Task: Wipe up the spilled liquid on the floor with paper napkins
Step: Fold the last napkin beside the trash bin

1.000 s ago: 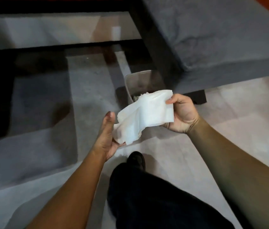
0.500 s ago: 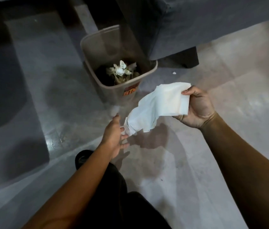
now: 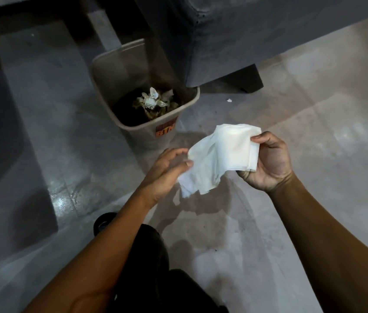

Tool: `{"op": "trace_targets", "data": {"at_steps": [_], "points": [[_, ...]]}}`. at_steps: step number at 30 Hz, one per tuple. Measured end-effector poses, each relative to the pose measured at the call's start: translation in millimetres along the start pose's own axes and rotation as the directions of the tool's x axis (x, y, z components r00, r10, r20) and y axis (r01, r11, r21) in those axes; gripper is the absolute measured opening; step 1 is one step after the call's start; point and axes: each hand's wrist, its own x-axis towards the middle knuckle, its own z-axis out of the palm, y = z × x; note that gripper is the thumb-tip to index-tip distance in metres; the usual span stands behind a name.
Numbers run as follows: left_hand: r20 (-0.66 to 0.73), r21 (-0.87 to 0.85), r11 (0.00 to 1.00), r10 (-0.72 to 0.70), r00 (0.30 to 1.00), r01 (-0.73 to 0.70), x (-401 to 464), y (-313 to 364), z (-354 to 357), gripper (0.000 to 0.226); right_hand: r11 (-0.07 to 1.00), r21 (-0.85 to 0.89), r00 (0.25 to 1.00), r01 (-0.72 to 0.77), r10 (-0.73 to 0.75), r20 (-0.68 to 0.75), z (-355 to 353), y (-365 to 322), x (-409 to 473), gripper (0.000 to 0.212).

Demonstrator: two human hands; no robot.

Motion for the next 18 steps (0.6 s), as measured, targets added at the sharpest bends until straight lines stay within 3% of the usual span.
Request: {"op": "trace_targets", "data": {"at_steps": [2,5,9,12,15,18], "points": [[0.042,0.125,0.992,-0.010,0.999,0.004,-4,-4,-8,0.067,1.000,-0.002,1.000,0.005,-0.005,-0.009,2,-3,-3,0.064],[0.027,0.129,0.991,-0.051,0.998,0.047,-5,2,-19,0.090,1.000,-0.010,1.000,0.004,-0.004,-0.012,5,-8,-6,0.055],[0.119,0.179,0.984,-0.026,0.993,0.004,6,14,-23,0.060,1.000,0.010,1.000,0.017,-0.017,-0.011,7,-12,-9,0.059],[0.132,0.072,0.994,-0.094,0.987,0.085,14,24,-34,0.041,0.999,0.014,1.000,0.030,-0.030,0.004,5,-14,-10,0.069],[0.021,-0.036,0.982,-0.186,0.982,0.187,19,24,-39,0.033,0.999,-0.038,1.000,0.002,-0.002,0.005,2,-12,-9,0.072],[-0.175,-0.239,0.961,-0.185,0.967,0.141,20,19,-24,0.032,0.999,-0.024,1.000,-0.030,0.030,-0.006,5,4,-5,0.065]]}}
